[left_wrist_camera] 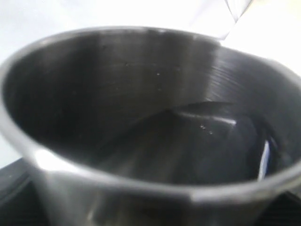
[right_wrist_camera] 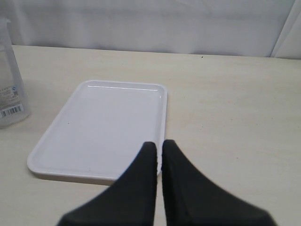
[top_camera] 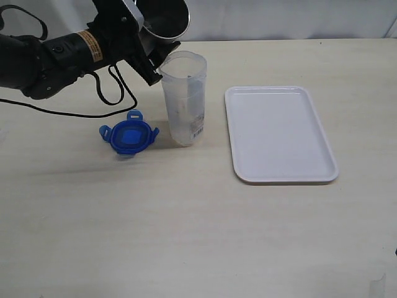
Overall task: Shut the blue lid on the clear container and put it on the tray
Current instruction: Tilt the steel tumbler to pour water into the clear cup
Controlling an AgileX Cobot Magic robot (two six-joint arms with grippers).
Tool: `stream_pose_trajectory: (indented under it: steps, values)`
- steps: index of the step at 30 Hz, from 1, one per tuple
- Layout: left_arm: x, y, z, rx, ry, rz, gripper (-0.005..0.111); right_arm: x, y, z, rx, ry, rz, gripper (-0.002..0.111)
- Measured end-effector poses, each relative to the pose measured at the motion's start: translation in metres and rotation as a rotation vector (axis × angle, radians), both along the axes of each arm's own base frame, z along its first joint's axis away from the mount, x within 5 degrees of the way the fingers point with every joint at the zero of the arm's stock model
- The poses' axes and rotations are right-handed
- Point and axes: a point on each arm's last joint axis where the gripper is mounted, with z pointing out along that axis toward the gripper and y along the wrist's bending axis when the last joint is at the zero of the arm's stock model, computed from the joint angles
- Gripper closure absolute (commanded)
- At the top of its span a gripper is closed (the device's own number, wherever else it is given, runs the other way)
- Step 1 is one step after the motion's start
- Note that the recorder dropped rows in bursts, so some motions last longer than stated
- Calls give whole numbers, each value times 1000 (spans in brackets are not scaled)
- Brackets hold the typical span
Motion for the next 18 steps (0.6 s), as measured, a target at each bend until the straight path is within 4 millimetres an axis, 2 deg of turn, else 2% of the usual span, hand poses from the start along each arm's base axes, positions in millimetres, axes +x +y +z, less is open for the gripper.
stream_pose_trajectory:
  steps: [12, 18]
  values:
    - [0, 1, 1, -50, 61, 18, 107, 0, 0, 0, 0, 0, 0, 104]
    - [-2, 1, 13, -58, 51, 19, 107, 0, 0, 0, 0, 0, 0, 104]
